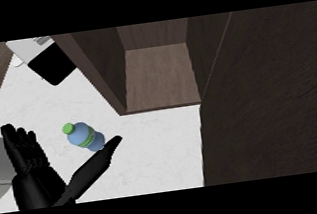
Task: Pick up the bottled water, place it into the cabinet and close the cabinet
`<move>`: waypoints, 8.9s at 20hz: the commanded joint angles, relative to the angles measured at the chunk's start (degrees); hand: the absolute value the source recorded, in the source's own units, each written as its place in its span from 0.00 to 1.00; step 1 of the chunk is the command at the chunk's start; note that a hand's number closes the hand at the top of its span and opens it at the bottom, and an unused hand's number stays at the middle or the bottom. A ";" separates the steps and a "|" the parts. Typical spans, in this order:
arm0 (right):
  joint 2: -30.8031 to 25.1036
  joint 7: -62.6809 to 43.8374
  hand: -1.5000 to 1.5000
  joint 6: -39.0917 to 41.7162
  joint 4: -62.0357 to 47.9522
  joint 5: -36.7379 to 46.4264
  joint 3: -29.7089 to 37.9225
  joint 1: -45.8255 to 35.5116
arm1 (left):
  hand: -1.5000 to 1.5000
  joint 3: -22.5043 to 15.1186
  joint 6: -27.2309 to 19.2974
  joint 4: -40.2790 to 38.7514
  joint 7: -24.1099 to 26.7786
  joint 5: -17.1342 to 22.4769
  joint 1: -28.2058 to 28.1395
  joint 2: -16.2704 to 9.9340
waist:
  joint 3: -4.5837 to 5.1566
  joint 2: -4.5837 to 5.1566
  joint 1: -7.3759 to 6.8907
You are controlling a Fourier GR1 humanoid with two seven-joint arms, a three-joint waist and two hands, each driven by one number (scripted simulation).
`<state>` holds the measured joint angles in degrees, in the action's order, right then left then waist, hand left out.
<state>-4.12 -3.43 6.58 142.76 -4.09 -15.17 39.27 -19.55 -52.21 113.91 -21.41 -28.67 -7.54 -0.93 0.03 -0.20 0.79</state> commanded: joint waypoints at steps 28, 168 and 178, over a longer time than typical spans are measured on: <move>-4.94 12.81 0.00 3.31 7.20 1.32 -6.52 18.47 | 0.00 25.76 24.63 -55.23 61.90 53.59 10.00 0.22 | 0.13 0.23 0.52; -5.69 17.70 0.00 7.38 1.78 -2.78 -1.71 18.73 | 0.00 -4.30 38.80 -70.66 56.31 65.77 51.05 0.93 | -0.03 -0.68 -0.42; -7.12 16.07 0.00 6.39 2.93 1.10 -2.57 16.29 | 0.00 -11.33 38.45 -49.43 55.76 62.63 35.45 0.37 | -0.02 -0.14 -0.74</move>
<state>-9.63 13.88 12.37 141.76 -4.07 -18.50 55.35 -28.38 -13.74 58.79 34.00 35.47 33.00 -1.61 0.02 -0.52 -0.25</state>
